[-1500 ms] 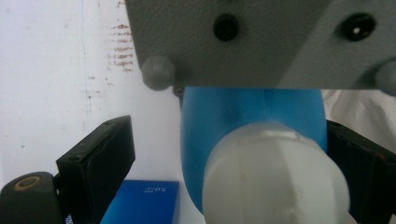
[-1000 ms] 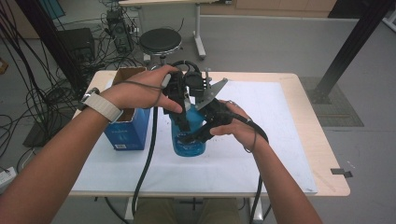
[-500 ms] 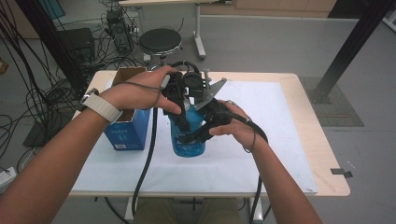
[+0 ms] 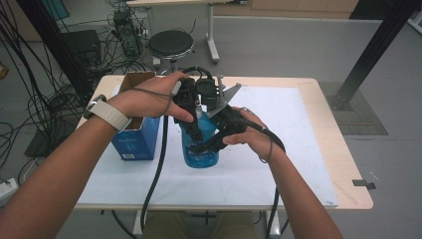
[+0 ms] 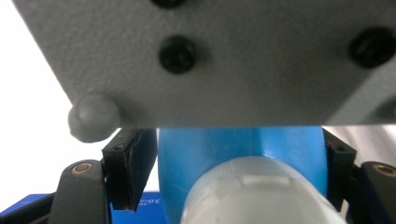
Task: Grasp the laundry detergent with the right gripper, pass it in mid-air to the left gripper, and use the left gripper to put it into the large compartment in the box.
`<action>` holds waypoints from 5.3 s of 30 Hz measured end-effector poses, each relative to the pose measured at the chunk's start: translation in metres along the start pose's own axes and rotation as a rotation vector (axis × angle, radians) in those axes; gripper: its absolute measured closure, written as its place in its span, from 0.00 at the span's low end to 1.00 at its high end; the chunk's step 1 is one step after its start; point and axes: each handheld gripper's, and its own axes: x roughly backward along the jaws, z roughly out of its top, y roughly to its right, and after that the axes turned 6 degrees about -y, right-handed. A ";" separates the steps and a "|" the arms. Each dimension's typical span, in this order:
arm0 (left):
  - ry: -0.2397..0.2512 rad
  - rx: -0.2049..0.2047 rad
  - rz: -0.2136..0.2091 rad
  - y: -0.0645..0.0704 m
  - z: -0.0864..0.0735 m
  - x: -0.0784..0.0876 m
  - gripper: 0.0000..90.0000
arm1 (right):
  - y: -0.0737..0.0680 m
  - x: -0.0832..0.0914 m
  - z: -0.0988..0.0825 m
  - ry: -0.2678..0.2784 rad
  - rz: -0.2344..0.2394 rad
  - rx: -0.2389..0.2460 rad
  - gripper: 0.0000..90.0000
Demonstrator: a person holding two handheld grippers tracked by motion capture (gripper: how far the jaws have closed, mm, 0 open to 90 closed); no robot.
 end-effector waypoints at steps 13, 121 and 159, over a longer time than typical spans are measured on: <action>0.004 -0.003 -0.025 0.001 -0.002 -0.002 0.41 | -0.001 -0.002 0.001 -0.005 0.005 -0.015 0.48; 0.047 0.012 0.009 0.006 -0.004 -0.001 0.42 | -0.003 0.006 0.002 -0.020 -0.022 0.027 0.48; 0.023 0.077 0.042 -0.002 -0.015 0.002 0.42 | 0.001 0.031 -0.031 -0.076 -0.115 -0.125 0.12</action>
